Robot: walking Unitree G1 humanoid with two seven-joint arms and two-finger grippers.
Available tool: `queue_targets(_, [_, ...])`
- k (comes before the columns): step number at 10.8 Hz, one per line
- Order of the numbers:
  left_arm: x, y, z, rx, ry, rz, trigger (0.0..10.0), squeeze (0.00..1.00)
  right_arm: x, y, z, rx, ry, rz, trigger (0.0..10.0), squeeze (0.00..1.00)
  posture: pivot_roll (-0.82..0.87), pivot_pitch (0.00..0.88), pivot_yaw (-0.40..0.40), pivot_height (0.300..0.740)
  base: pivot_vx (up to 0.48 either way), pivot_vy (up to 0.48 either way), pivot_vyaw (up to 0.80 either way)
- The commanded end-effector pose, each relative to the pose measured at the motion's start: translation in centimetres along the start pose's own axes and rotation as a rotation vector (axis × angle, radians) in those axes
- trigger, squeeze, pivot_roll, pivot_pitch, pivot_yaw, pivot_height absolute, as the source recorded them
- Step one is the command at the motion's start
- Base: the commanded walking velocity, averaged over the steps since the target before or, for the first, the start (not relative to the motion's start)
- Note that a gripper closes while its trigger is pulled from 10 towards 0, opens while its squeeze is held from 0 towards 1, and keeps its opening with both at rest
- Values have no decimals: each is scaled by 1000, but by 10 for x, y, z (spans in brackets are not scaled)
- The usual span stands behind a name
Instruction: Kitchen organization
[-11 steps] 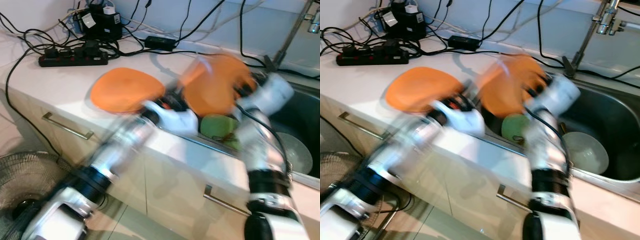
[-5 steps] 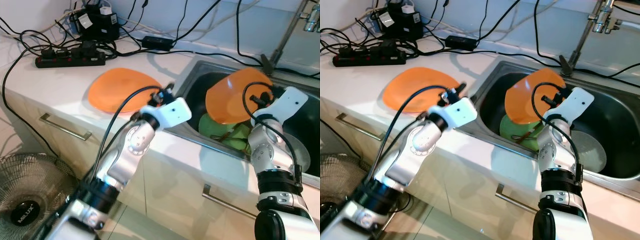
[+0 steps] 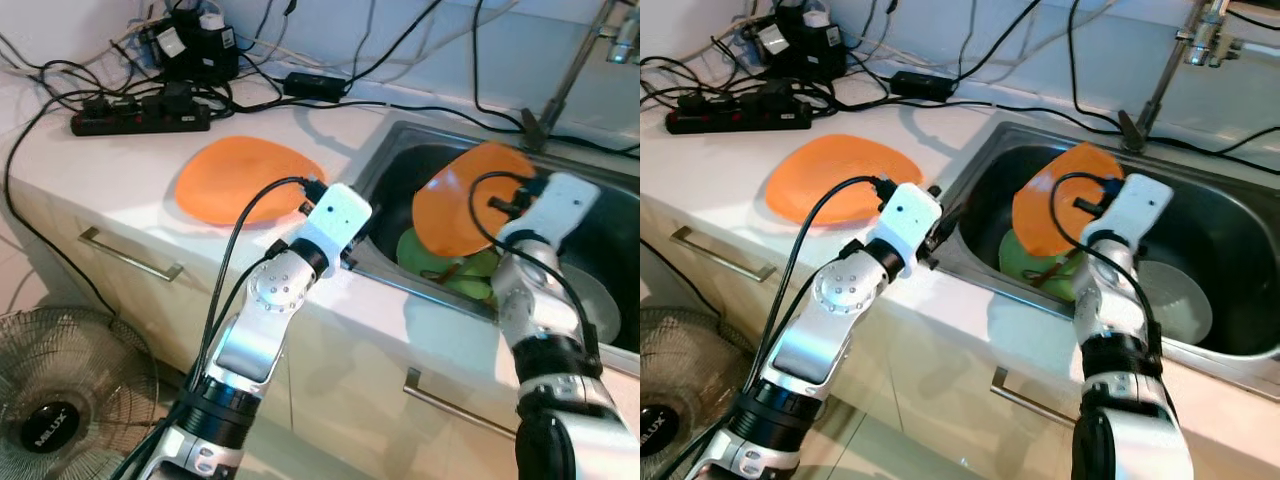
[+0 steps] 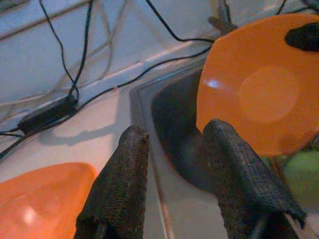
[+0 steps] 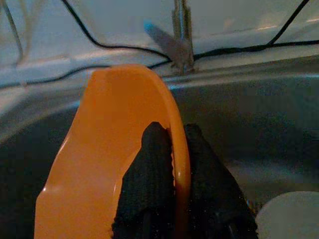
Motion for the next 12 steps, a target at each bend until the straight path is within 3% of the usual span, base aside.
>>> queue_targets(1, [-2, -1, -1, -15, -7, 21, 10000, 0, 2, 2, 5, 21, 2, -1, 10000, 0, 131, 56, -12, 740, 0, 0, 0])
queue_targets(4, [-3, -3, -2, -17, -18, 45, 10000, 0, -15, -5, 23, 70, 4, 51, 10000, 0, 137, 59, -10, 740, 0, 0, 0])
queue_targets(5, [-3, -3, -2, -17, -19, 48, 10000, 0, -16, -5, 26, 75, 7, 51, 10000, 392, 137, 58, -10, 740, 0, 0, 0])
queue_targets(6, [-4, -3, -2, -18, -20, 53, 10000, 0, -16, -5, 30, 89, 11, 49, 10000, 996, 137, 59, -11, 740, 0, 0, 0])
queue_targets(7, [-4, -3, -3, -20, -20, 58, 10000, 0, -16, -5, 31, 97, 1, 54, 10000, 902, 135, 59, -11, 740, 0, 0, 0])
queue_targets(8, [-4, -3, -3, -19, -20, 59, 10000, 0, -18, -6, 33, 105, -4, 61, 10000, 0, 137, 57, -11, 740, 0, 0, 0])
queue_targets(12, [-3, -4, -2, -11, -24, 53, 10000, 0, -18, -8, 40, 136, 3, 47, 10000, 0, 137, 53, -8, 740, 0, 0, 0])
Point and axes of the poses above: a point about 5 cm out from each wrist's last joint towards the gripper, its own y axis pointing out of the wrist towards the gripper, its own x axis along the axis of the wrist's last joint, z = x × y, the point moved 2 cm from there along y, pointing out of the wrist towards the gripper, and after that the axes turned 6 degrees about -y, right-handed, at the moved point
